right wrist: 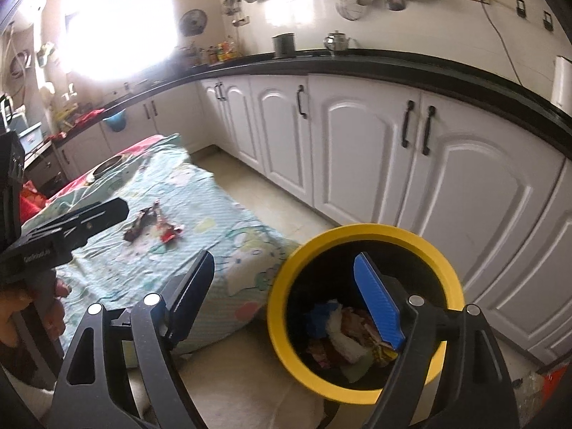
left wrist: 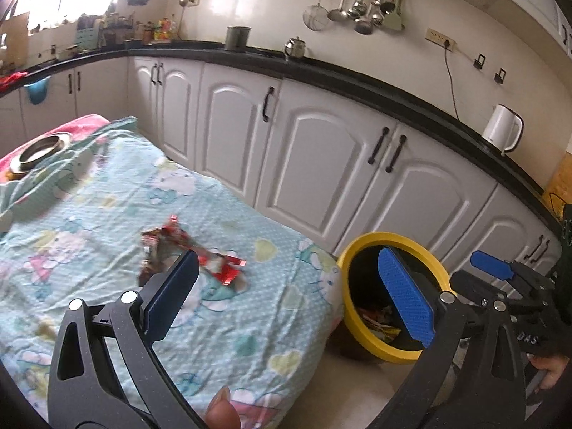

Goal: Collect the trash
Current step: 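Move both tools back over the red wrappers on the blanket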

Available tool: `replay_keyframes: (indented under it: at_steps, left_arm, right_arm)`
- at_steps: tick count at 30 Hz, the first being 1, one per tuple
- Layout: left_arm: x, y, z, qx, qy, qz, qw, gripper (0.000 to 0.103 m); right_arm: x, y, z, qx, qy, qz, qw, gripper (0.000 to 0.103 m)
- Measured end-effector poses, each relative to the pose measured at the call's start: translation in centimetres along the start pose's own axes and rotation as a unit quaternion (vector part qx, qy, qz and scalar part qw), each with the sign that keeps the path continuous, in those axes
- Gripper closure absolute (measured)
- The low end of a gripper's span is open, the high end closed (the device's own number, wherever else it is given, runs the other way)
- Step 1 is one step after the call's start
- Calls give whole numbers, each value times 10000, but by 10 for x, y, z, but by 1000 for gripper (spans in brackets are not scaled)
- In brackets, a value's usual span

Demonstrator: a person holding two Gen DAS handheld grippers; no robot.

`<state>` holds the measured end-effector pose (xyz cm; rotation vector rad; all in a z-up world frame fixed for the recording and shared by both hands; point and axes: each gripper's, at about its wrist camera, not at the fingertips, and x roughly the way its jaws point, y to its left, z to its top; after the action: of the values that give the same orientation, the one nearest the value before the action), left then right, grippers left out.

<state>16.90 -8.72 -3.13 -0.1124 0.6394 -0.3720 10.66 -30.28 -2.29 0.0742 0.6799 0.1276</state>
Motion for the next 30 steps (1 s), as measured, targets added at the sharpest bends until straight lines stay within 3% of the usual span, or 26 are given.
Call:
replay_keyframes:
  at_steps: [16, 30]
  left_arm:
    - [-28, 60, -2, -447, -249, 518, 9973, 11]
    - [-36, 123, -11, -970, -287, 968, 9902, 11]
  right_arm:
    - [13, 71, 5, -499, 171, 700, 9962, 24]
    - [48, 115, 17, -795, 300, 960, 9918, 24]
